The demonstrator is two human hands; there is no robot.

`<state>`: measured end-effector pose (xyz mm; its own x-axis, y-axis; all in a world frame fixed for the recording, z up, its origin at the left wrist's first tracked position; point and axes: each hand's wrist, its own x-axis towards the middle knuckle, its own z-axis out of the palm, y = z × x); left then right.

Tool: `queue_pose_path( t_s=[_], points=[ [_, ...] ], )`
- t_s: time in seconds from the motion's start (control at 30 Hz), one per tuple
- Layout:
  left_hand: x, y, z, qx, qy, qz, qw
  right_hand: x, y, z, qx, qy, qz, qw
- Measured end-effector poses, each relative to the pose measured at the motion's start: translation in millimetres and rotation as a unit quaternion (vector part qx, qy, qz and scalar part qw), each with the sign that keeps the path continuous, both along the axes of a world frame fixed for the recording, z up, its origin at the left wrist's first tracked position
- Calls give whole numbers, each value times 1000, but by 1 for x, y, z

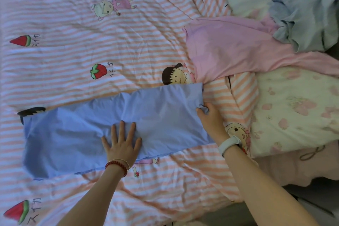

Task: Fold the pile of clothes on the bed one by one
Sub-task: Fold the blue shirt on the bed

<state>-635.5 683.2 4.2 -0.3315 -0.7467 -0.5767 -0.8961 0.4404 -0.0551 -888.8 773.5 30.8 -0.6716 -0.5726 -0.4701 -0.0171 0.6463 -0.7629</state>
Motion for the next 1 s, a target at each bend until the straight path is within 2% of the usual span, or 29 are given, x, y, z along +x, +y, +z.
queue_pose_path(
  t_s=[0.17,0.33,0.43,0.57,0.63,0.7,0.77,0.83,0.87,0.9,0.93,1.0],
  points=[
    [2,-1,3,1,6,-4,1000,4,14,8,10,-45,-2,999],
    [13,-2,-1,4,61,-7,998,7,4,37,4,-16,-2,1000],
    [21,-5,11,9,139,19,990,23,-17,66,-45,-8,37,998],
    [57,-15,33,-21,309,80,948,79,-58,105,-91,2,145,985],
    [87,-24,45,-35,382,164,909,123,-82,120,-107,0,206,973],
    [122,-37,55,-30,442,275,853,173,-107,125,-118,-10,251,961],
    [158,-54,62,10,495,416,763,224,-131,120,-126,-22,280,951],
    [193,-72,70,90,539,540,640,274,-157,106,-127,-40,297,946],
    [208,-80,73,127,550,583,584,295,-168,99,-122,-48,306,943],
    [221,-86,74,158,553,611,544,314,-179,90,-115,-57,316,940],
    [231,-90,73,183,551,624,523,330,-187,82,-102,-71,331,935],
    [242,-97,70,211,544,633,509,351,-195,67,-47,-92,372,923]
  ],
)
